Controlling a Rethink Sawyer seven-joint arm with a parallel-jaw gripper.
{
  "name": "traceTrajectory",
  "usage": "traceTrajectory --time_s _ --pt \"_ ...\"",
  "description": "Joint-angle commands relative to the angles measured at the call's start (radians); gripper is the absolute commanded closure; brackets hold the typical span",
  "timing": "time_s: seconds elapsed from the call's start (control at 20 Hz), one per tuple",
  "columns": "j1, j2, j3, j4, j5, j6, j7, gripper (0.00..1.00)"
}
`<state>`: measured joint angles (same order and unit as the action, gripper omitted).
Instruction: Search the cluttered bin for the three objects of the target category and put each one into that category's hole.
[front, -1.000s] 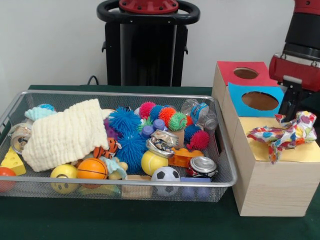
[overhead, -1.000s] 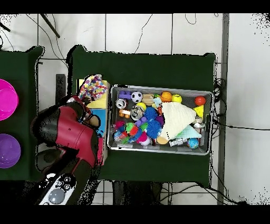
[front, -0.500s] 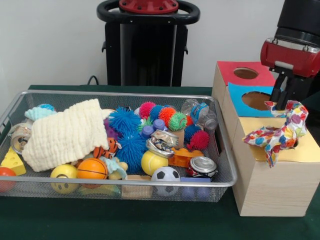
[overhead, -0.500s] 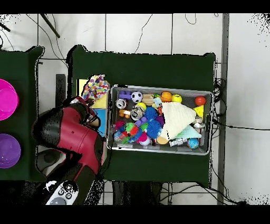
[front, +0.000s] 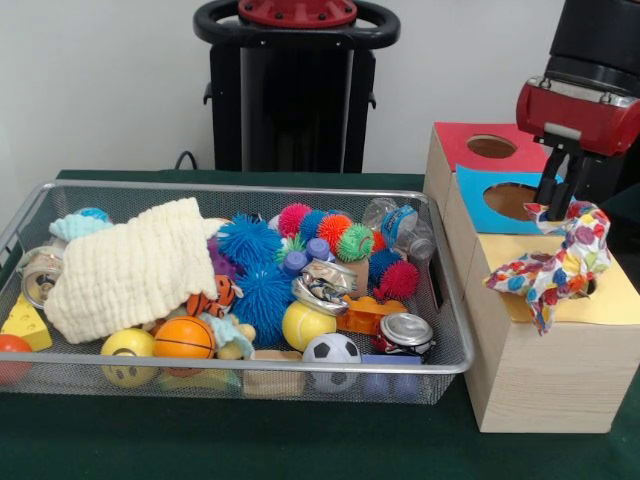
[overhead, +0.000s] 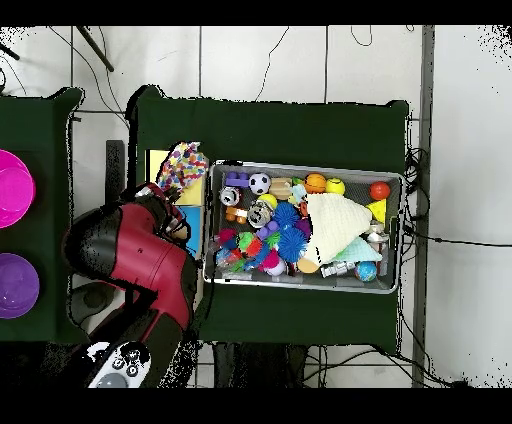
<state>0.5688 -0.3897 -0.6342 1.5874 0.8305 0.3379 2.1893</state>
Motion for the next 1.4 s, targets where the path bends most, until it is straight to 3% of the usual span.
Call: traceTrajectory --time_s 0.05,0.3,0.8,1.4 --pt "-0.022 0.010 0.080 0.072 -0.034 0.067 0.217 1.00" --pt "-0.060 0.020 0.144 0.082 -0.017 -0.010 0.191 1.00" --pt "-0.089 0.067 0.195 0.058 -0.009 -0.119 0.197 1.00" --pt "-0.054 0.108 0.152 0.013 0.013 -0.095 0.249 1.00"
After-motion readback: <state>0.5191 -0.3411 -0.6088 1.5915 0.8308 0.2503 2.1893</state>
